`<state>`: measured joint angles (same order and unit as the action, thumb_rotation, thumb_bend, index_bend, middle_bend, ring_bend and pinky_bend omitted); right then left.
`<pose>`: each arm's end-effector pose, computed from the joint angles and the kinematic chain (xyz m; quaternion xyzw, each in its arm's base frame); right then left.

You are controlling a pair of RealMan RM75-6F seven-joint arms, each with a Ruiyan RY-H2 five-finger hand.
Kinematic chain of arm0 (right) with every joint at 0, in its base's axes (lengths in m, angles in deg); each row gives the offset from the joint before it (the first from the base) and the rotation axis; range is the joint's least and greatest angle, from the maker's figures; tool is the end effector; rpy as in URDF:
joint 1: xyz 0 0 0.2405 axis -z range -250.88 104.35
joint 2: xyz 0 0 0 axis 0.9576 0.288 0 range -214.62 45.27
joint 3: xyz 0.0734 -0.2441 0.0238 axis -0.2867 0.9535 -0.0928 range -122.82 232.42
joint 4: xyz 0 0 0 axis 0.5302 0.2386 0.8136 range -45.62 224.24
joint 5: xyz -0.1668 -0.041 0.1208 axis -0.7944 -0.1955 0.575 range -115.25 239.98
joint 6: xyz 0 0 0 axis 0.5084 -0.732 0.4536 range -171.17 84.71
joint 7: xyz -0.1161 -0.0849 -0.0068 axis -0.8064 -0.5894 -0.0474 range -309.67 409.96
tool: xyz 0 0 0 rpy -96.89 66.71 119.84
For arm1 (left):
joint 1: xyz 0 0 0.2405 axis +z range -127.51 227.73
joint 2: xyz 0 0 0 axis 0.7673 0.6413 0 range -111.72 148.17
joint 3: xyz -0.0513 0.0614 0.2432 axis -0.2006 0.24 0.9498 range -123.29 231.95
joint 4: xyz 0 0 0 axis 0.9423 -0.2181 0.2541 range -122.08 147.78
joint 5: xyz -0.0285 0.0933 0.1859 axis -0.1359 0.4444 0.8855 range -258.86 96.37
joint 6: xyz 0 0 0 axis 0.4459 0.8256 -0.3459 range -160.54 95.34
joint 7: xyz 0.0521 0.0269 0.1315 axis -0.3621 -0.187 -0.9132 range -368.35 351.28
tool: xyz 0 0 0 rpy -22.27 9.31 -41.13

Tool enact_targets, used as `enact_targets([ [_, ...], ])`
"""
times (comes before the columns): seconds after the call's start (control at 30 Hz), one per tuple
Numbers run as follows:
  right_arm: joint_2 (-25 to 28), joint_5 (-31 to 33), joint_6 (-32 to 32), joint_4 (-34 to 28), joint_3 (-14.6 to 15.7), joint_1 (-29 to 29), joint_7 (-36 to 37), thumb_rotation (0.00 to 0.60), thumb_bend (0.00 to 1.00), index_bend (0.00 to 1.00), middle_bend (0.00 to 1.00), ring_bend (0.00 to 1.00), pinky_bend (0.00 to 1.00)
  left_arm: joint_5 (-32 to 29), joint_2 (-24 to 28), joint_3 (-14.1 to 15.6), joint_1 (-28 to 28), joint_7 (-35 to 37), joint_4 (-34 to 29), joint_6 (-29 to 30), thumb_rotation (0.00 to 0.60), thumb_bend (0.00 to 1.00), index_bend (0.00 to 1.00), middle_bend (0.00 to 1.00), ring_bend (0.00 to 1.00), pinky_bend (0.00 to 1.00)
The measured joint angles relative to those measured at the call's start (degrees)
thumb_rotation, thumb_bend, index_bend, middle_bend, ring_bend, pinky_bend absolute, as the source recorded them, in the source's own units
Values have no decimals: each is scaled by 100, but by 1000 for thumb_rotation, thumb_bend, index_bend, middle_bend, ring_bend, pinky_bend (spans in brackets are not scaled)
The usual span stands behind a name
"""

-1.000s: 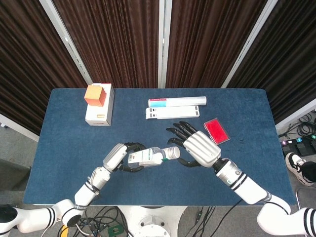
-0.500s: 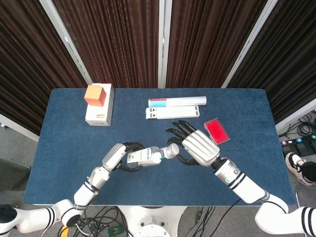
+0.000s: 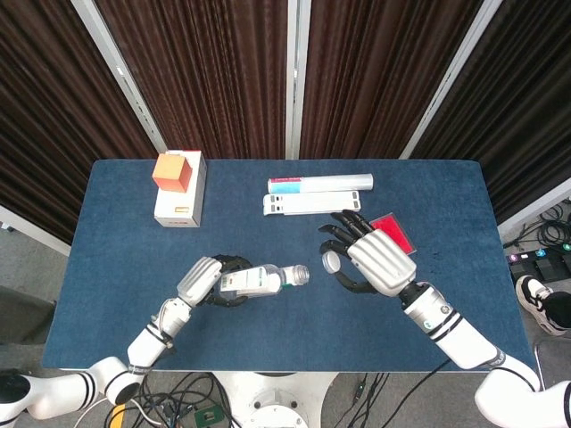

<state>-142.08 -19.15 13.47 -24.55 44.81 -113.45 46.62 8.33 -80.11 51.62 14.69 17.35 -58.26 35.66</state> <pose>-0.0955 -0.2957 0.1162 0.7701 -0.3241 0.4516 0.3130 -0.1631 0.2944 -0.0487 -0.6474 -0.4903 -0.5396 0.2218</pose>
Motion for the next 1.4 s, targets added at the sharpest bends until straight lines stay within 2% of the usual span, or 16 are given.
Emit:
enact_targets([
  [0.1,56,89,-68,42,102,75,69,600,501,470,151,0,0,-204,18,28,7,-618,187,-292,600,353,489,456,350,301],
  [0.23,-3,138,-184,204,208,118,176,600,501,470,151,0,0,-614,34,32,2,-1502,321,-786,600,274,300,294,122,206],
  [0.33,-115,157,-278,384,286,118,114,600,501,474,147,0,0,-902,50,-16,8,-2049,277,-989,600,246,210,223,59,176],
  [0.47,-353,225,-369,648,373,105,-137,600,501,477,144,0,0,-1092,103,-97,82,-2477,67,-921,600,234,147,185,39,146],
  [0.67,-889,418,-651,1197,464,-23,-478,600,501,423,119,0,0,-1144,505,-123,250,-2716,-504,-690,600,226,135,163,32,135],
  [1.03,-2284,745,-985,2795,632,-227,-1013,600,493,310,87,0,0,-1012,1333,-63,966,-2461,-1272,290,600,220,135,164,32,128],
  [1.17,-2605,848,-1057,3203,721,-238,-1206,600,494,217,58,0,0,-872,1481,27,1093,-2220,-1382,397,600,216,135,164,32,127],
  [1.3,-2703,932,-996,3346,790,-184,-1441,600,494,34,42,0,0,-783,1605,83,1281,-2144,-1403,611,600,214,135,163,32,126],
  [1.4,-2587,949,-850,3274,781,-99,-1412,600,495,5,40,0,0,-811,1760,91,1363,-2136,-1399,642,600,213,137,163,32,126],
])
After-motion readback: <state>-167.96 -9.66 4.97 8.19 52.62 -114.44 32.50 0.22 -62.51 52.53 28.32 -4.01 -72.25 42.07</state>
